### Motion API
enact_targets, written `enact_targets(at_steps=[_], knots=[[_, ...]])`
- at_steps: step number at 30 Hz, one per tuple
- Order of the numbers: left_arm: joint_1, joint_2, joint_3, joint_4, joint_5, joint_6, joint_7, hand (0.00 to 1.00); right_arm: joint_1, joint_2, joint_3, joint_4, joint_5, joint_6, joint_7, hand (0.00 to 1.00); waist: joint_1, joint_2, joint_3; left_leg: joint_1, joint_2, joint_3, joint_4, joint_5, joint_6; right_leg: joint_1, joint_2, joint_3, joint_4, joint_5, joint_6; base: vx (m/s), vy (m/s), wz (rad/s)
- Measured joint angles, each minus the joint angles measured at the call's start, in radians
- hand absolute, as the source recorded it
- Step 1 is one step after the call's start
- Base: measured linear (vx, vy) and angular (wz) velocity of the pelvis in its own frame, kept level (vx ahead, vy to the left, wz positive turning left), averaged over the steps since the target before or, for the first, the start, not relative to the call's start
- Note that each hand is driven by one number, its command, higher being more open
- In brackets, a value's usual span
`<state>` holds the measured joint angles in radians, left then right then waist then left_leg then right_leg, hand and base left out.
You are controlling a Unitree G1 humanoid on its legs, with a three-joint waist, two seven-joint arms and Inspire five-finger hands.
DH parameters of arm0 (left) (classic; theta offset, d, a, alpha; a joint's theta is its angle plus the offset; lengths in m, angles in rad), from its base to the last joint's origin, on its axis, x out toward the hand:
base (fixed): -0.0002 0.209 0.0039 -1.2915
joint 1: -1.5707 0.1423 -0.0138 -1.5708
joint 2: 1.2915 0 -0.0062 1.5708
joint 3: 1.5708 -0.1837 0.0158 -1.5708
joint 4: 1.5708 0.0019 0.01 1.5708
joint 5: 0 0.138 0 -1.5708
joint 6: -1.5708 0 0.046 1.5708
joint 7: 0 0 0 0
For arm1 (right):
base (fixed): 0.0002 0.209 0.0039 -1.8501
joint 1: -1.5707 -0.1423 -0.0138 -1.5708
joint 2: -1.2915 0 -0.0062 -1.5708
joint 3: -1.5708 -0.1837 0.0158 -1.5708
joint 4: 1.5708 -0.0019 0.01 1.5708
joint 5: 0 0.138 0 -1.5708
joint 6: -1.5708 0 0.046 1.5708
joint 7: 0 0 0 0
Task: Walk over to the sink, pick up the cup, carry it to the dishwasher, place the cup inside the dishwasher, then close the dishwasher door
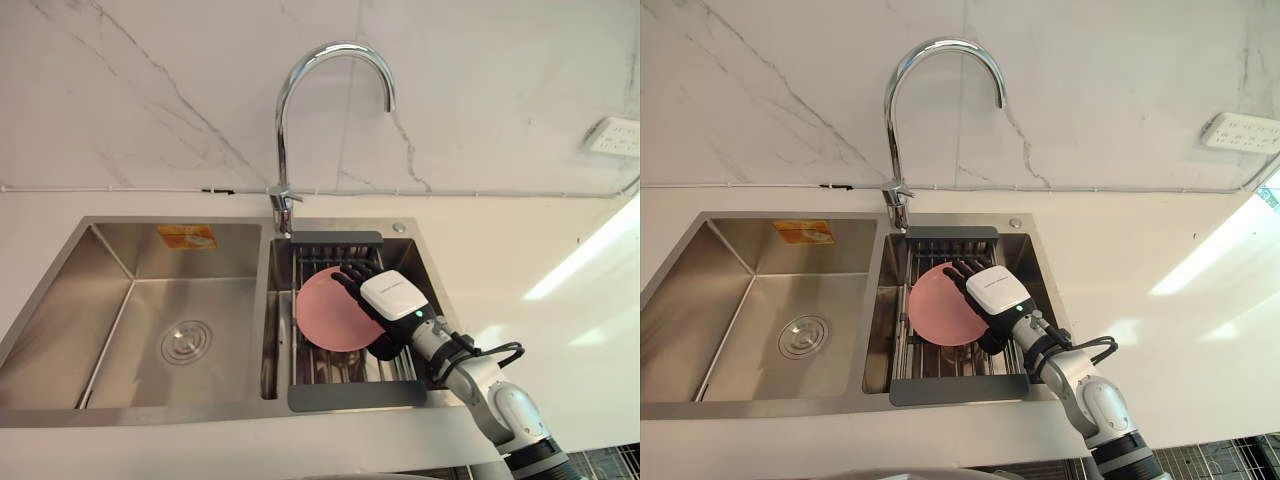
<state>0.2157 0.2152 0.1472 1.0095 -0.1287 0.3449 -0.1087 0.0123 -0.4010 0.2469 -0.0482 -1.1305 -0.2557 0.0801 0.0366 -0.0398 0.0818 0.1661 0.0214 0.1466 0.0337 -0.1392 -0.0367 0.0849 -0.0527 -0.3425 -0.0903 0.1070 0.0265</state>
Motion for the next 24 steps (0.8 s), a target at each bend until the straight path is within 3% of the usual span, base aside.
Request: enact_targets(at_steps=[9, 10, 17, 21, 24], knots=[[0.000, 0.002, -0.007, -0.008, -0.009, 0.009, 0.002, 1.00, 0.047, 0.017, 0.000, 0.100, -0.007, -0.018, -0.276, 1.00, -0.009, 0.002, 0.001, -0.001, 0.005, 0.014, -0.002, 0.007, 0.002, 0.000, 0.000, -0.004, 0.000, 0.004, -0.001, -0.01, 0.002, 0.01], [0.002, 0.002, -0.010, -0.017, -0.011, 0.009, 0.002, 1.00, 0.055, 0.018, 0.000, 0.114, -0.021, -0.031, -0.324, 0.00, -0.008, 0.003, 0.001, -0.002, 0.005, 0.014, -0.002, 0.008, 0.001, 0.000, 0.000, -0.004, 0.000, 0.004, -0.001, 0.00, 0.000, 0.00], [0.003, 0.002, -0.018, -0.024, -0.033, 0.002, 0.002, 1.00, 0.065, 0.000, -0.001, 0.130, -0.091, -0.080, -0.425, 0.00, -0.006, 0.011, 0.005, -0.003, 0.019, 0.054, -0.019, 0.026, 0.007, -0.003, 0.000, -0.016, 0.000, 0.004, -0.002, -0.01, 0.004, 0.06], [0.007, 0.002, -0.020, -0.024, -0.034, -0.002, 0.002, 1.00, 0.033, -0.031, -0.006, 0.163, -0.158, -0.188, -0.479, 0.00, -0.006, 0.013, 0.003, -0.003, 0.018, 0.051, -0.026, 0.037, 0.014, -0.006, 0.000, -0.019, 0.000, 0.005, -0.002, 0.00, 0.000, 0.00], [0.005, 0.002, -0.020, -0.024, -0.032, -0.003, 0.001, 1.00, 0.019, -0.054, -0.001, 0.170, -0.166, -0.221, -0.482, 0.00, -0.003, 0.016, 0.001, -0.003, 0.018, 0.045, -0.030, 0.042, 0.016, -0.006, 0.000, -0.024, -0.001, 0.005, -0.003, 0.00, 0.011, 0.05]])
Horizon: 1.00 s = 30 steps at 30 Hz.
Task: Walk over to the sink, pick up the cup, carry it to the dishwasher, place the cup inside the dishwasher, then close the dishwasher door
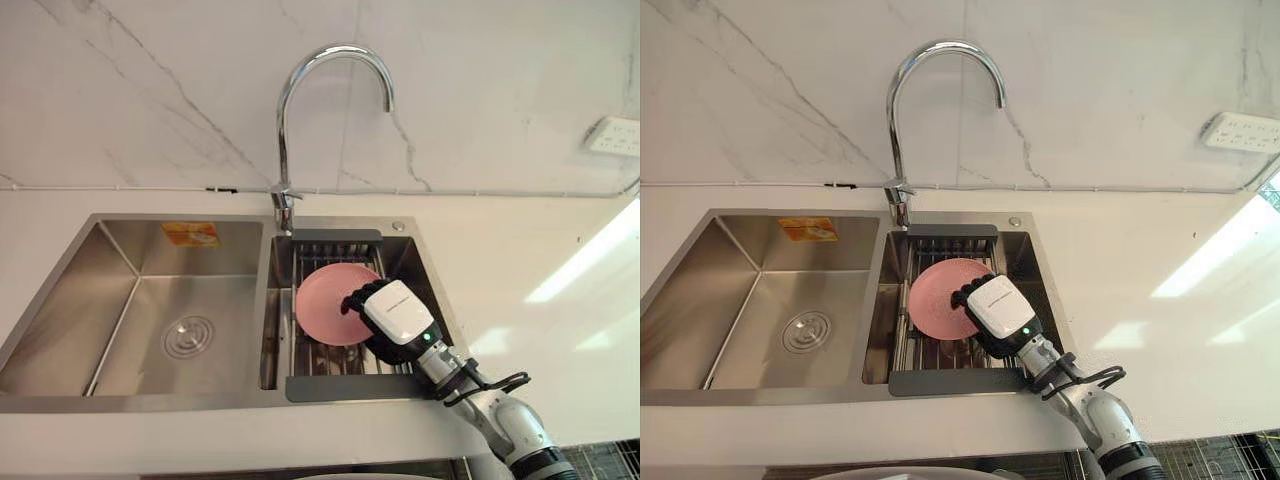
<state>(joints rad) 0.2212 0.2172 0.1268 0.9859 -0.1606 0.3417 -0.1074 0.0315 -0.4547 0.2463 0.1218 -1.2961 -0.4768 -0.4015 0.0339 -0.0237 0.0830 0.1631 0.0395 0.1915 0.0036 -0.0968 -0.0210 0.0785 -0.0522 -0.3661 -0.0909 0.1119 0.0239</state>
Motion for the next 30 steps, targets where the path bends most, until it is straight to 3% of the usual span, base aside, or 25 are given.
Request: enact_targets(at_steps=[7, 14, 17, 23, 24, 30], knots=[[0.001, 0.000, -0.001, 0.002, 0.000, -0.003, 0.000, 1.00, -0.031, -0.043, 0.033, 0.020, 0.020, 0.021, -0.016, 0.00, 0.000, 0.004, -0.002, -0.003, 0.000, -0.010, -0.004, 0.007, -0.001, -0.002, 0.000, -0.008, 0.000, 0.001, -0.002, 0.00, 0.008, 0.03], [0.006, -0.011, 0.001, 0.003, -0.006, -0.011, -0.002, 1.00, -0.038, -0.057, 0.013, 0.006, 0.190, 0.063, 0.049, 0.00, 0.000, 0.019, -0.003, -0.006, 0.001, -0.012, -0.006, 0.011, 0.001, -0.003, 0.000, -0.009, 0.000, 0.002, -0.002, 0.00, 0.008, 0.02], [0.017, -0.017, 0.002, 0.002, -0.006, -0.020, -0.002, 1.00, -0.069, -0.057, -0.065, -0.043, 0.265, 0.095, 0.068, 0.00, -0.002, 0.027, -0.003, -0.005, 0.000, -0.012, -0.008, 0.011, 0.001, -0.004, 0.000, -0.008, 0.000, 0.002, -0.002, 0.01, 0.010, 0.00], [0.033, -0.025, 0.003, 0.002, -0.007, -0.035, -0.002, 1.00, -0.113, -0.057, -0.188, -0.140, 0.373, 0.104, 0.081, 0.00, -0.002, 0.035, -0.007, 0.004, -0.001, -0.002, -0.010, 0.010, 0.001, -0.004, 0.001, 0.003, 0.000, 0.002, -0.002, 0.01, 0.023, -0.05], [0.034, -0.025, 0.003, 0.003, -0.007, -0.038, -0.002, 1.00, -0.115, -0.056, -0.197, -0.154, 0.389, 0.100, 0.087, 1.00, -0.002, 0.034, -0.007, 0.005, -0.001, -0.001, -0.010, 0.010, 0.001, -0.004, 0.000, 0.005, 0.000, 0.002, -0.002, 0.01, 0.025, -0.04], [0.039, -0.025, 0.003, 0.002, -0.016, -0.036, -0.001, 1.00, -0.116, -0.053, -0.203, -0.229, 0.454, 0.091, 0.176, 1.00, -0.007, 0.034, -0.007, 0.007, -0.001, 0.003, -0.009, 0.010, 0.001, -0.003, 0.001, 0.008, 0.000, 0.002, -0.002, 0.00, 0.001, -0.01]])
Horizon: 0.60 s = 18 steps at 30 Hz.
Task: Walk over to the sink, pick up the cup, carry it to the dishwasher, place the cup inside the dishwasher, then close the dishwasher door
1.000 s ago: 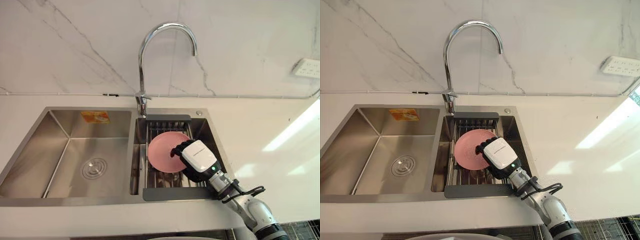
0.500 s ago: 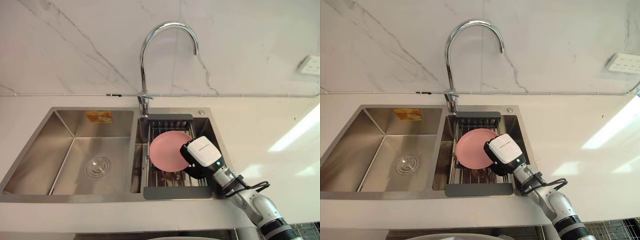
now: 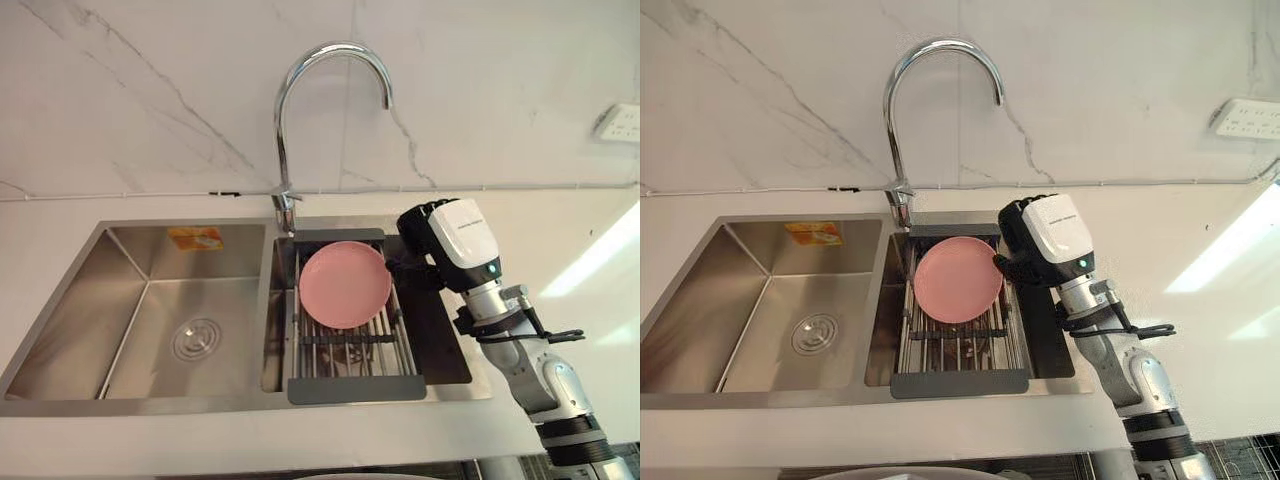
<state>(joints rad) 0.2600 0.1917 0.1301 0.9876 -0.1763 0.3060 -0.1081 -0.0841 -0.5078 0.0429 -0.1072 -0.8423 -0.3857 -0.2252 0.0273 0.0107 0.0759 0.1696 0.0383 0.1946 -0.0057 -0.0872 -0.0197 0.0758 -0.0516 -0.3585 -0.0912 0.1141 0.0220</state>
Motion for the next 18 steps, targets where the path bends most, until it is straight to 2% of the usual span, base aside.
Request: enact_targets(at_steps=[4, 6, 13, 18], knots=[[0.001, 0.000, 0.003, 0.000, 0.000, 0.000, -0.001, 1.00, 0.000, 0.000, -0.010, -0.023, 0.058, -0.014, 0.064, 1.00, 0.000, 0.000, 0.000, 0.002, 0.000, 0.005, 0.000, 0.000, 0.000, 0.000, 0.001, 0.004, 0.000, 0.000, 0.000, 0.00, 0.004, -0.02], [0.002, 0.000, 0.005, 0.001, 0.000, -0.006, -0.002, 1.00, 0.000, 0.000, -0.033, -0.041, 0.097, -0.021, 0.162, 1.00, -0.002, 0.000, 0.001, 0.003, 0.001, 0.008, -0.003, -0.003, -0.003, 0.000, 0.002, 0.008, 0.000, 0.000, 0.000, 0.00, 0.019, -0.05], [0.002, -0.004, 0.023, 0.009, 0.000, -0.016, -0.004, 1.00, 0.000, -0.004, -0.038, -0.046, 0.153, -0.006, 0.409, 1.00, -0.006, -0.002, 0.003, 0.012, 0.006, 0.023, -0.001, -0.010, -0.004, 0.000, 0.008, 0.026, 0.000, 0.000, 0.000, 0.00, 0.018, -0.07], [-0.009, -0.008, 0.047, 0.036, 0.000, -0.020, -0.005, 1.00, 0.000, -0.013, -0.034, -0.122, 0.153, 0.002, 0.510, 1.00, -0.008, -0.005, 0.011, 0.014, 0.009, 0.039, 0.007, -0.018, -0.001, -0.001, 0.013, 0.040, 0.000, 0.001, -0.002, 0.00, 0.021, -0.10]])
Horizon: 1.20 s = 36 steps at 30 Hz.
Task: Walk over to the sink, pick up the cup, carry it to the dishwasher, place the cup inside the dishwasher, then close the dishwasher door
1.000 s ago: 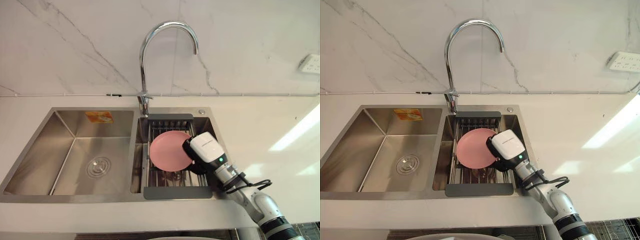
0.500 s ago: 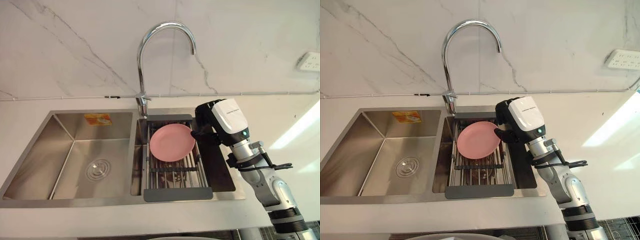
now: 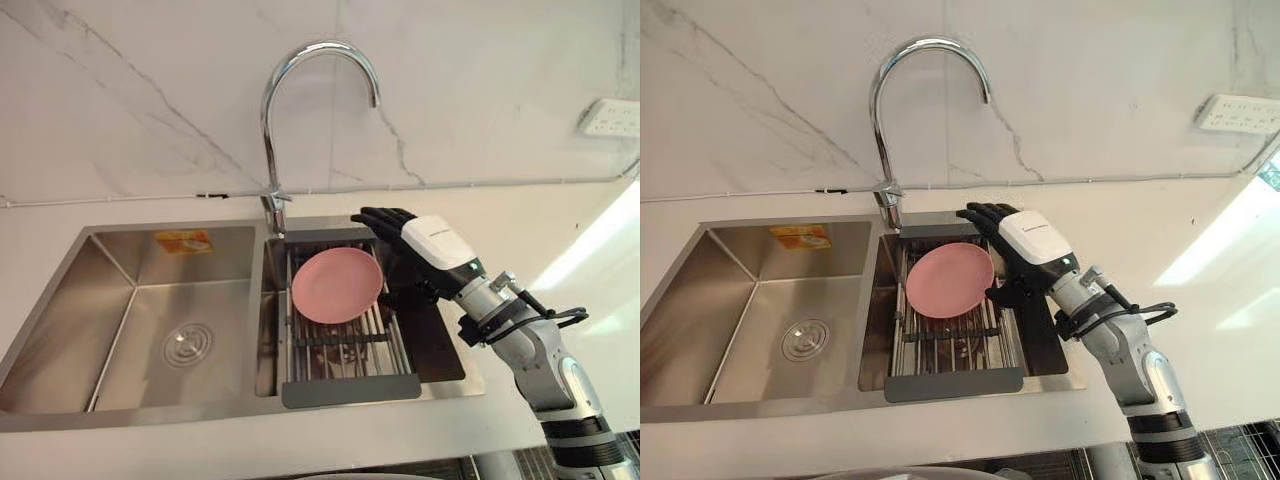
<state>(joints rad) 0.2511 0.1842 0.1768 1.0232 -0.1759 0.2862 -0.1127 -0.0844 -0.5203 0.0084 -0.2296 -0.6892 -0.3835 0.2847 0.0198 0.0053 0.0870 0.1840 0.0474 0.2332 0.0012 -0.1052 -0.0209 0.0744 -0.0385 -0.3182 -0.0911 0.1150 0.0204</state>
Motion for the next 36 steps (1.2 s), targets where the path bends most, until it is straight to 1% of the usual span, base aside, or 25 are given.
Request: enact_targets(at_steps=[7, 12, 19, 26, 28, 30, 32, 33, 34, 36], knots=[[-0.003, 0.000, -0.002, 0.000, 0.000, -0.002, 0.000, 1.00, 0.000, -0.009, 0.085, -0.001, -0.026, 0.003, 0.009, 1.00, -0.006, -0.001, 0.008, 0.001, 0.001, 0.003, 0.000, -0.001, -0.001, 0.000, 0.000, 0.001, 0.000, 0.000, 0.000, 0.00, 0.000, 0.00], [-0.011, 0.002, -0.005, 0.006, 0.000, 0.002, 0.002, 1.00, -0.001, -0.008, 0.142, 0.052, -0.094, 0.007, 0.009, 1.00, -0.004, -0.002, 0.010, 0.000, 0.001, 0.005, -0.002, -0.001, -0.001, 0.000, 0.000, 0.001, 0.000, 0.000, 0.000, 0.00, 0.000, 0.00], [-0.021, 0.005, -0.005, 0.006, -0.001, 0.008, 0.003, 1.00, -0.003, -0.004, 0.189, 0.119, -0.145, 0.014, -0.001, 1.00, -0.002, -0.004, 0.014, -0.001, 0.001, 0.003, -0.006, -0.001, -0.001, -0.001, 0.000, -0.003, 0.000, -0.001, 0.001, 0.00, 0.000, 0.00], [-0.034, 0.008, -0.005, 0.006, -0.002, 0.013, 0.006, 1.00, -0.031, 0.007, 0.217, 0.204, -0.252, 0.038, -0.114, 1.00, 0.011, -0.011, 0.018, -0.002, 0.001, -0.005, -0.007, 0.000, -0.001, 0.000, 0.000, -0.012, 0.000, -0.001, 0.001, 0.00, 0.000, 0.00], [-0.036, 0.008, -0.005, 0.006, -0.006, 0.013, 0.007, 1.00, -0.044, 0.017, 0.218, 0.226, -0.285, 0.040, -0.158, 1.00, 0.014, -0.014, 0.020, -0.003, 0.001, -0.008, -0.007, 0.000, -0.001, 0.000, -0.001, -0.014, 0.000, -0.001, 0.001, 0.00, 0.000, 0.03], [-0.036, 0.009, -0.005, 0.006, -0.023, 0.016, 0.014, 1.00, -0.066, 0.020, 0.236, 0.251, -0.322, 0.045, -0.222, 1.00, 0.015, -0.016, 0.022, -0.004, 0.000, -0.011, -0.007, 0.000, -0.001, 0.000, -0.002, -0.017, 0.000, -0.001, 0.001, 0.00, 0.000, 0.04], [-0.037, 0.008, -0.006, 0.006, -0.023, 0.015, 0.021, 1.00, -0.070, 0.031, 0.239, 0.266, -0.343, 0.047, -0.257, 1.00, 0.017, -0.016, 0.022, -0.004, -0.001, -0.014, -0.006, 0.000, -0.001, 0.000, -0.003, -0.020, 0.000, -0.001, 0.001, 0.00, 0.011, 0.06], [-0.037, 0.007, -0.007, 0.006, -0.030, 0.015, 0.024, 1.00, -0.075, 0.043, 0.243, 0.283, -0.372, 0.049, -0.296, 1.00, 0.018, -0.016, 0.022, -0.006, -0.001, -0.019, -0.006, 0.001, -0.001, 0.000, -0.004, -0.022, 0.000, -0.001, 0.001, 0.00, 0.023, 0.08], [-0.037, 0.007, -0.007, 0.006, -0.032, 0.015, 0.025, 1.00, -0.078, 0.047, 0.246, 0.293, -0.378, 0.051, -0.309, 1.00, 0.018, -0.017, 0.022, -0.006, -0.002, -0.021, -0.006, 0.001, -0.001, 0.000, -0.004, -0.024, 0.000, -0.001, 0.001, 0.00, 0.023, 0.09], [-0.037, 0.006, -0.007, 0.007, -0.035, 0.014, 0.025, 1.00, -0.094, 0.050, 0.270, 0.327, -0.419, 0.056, -0.364, 1.00, 0.019, -0.017, 0.022, -0.008, -0.004, -0.027, -0.006, 0.002, -0.001, 0.000, -0.007, -0.031, 0.000, 0.000, 0.001, 0.00, 0.025, 0.08]])
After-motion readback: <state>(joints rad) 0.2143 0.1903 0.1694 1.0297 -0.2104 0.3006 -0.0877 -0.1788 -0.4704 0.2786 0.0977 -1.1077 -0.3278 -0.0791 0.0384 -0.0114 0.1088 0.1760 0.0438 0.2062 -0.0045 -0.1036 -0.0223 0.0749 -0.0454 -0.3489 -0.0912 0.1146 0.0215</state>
